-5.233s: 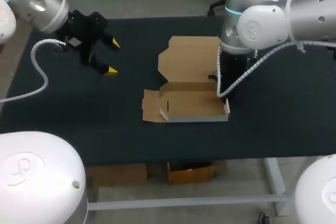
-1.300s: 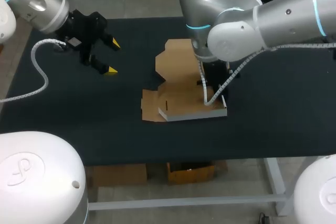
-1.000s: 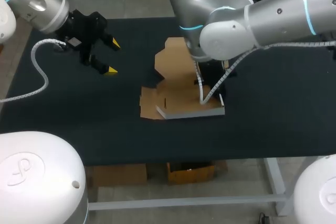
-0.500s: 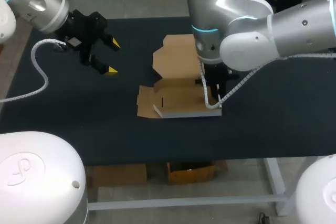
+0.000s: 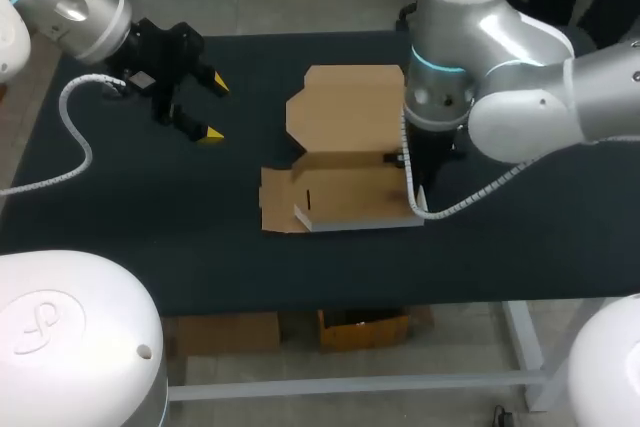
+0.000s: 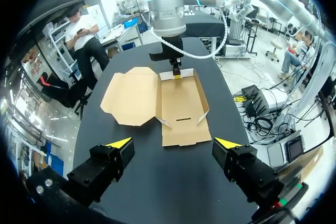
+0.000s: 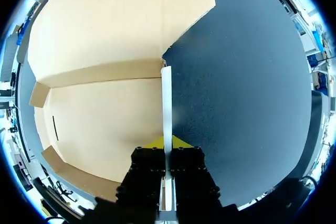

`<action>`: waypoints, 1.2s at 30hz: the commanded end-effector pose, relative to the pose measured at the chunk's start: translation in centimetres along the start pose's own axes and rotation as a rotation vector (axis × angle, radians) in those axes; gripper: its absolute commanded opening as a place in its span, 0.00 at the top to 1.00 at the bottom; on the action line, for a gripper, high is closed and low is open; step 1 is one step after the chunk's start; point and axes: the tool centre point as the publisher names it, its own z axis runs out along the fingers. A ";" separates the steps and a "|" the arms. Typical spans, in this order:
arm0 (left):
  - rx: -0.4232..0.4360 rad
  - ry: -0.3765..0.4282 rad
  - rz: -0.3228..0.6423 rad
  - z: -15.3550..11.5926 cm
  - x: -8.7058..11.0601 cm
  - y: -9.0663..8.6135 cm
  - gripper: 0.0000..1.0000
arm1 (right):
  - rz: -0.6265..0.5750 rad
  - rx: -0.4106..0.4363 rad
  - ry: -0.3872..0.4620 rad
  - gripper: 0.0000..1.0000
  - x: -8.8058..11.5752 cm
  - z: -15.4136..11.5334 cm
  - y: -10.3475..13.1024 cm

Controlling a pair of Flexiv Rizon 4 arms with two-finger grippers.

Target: Assemble the packaging by folding the flat box into shape, placing the metal phone stand inside, and closing the box properly

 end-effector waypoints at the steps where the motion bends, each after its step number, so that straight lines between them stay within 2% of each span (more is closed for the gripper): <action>1: -0.004 0.002 0.000 0.0 0.0 0.0 0.00 | 0.001 -0.001 0.042 1.00 -0.4 0.1 -0.3; 10: -0.004 0.002 0.000 0.0 0.0 0.0 0.00 | -0.014 0.035 0.045 1.00 -0.1 -0.2 -0.4; 18: -0.004 0.002 0.000 0.0 0.0 0.0 0.00 | -0.008 0.078 -0.008 1.00 0.1 -0.7 -0.6; 36: -0.004 0.002 0.000 0.0 0.0 0.0 0.00 | 0.044 0.082 -0.050 1.00 -0.7 -0.2 -1.5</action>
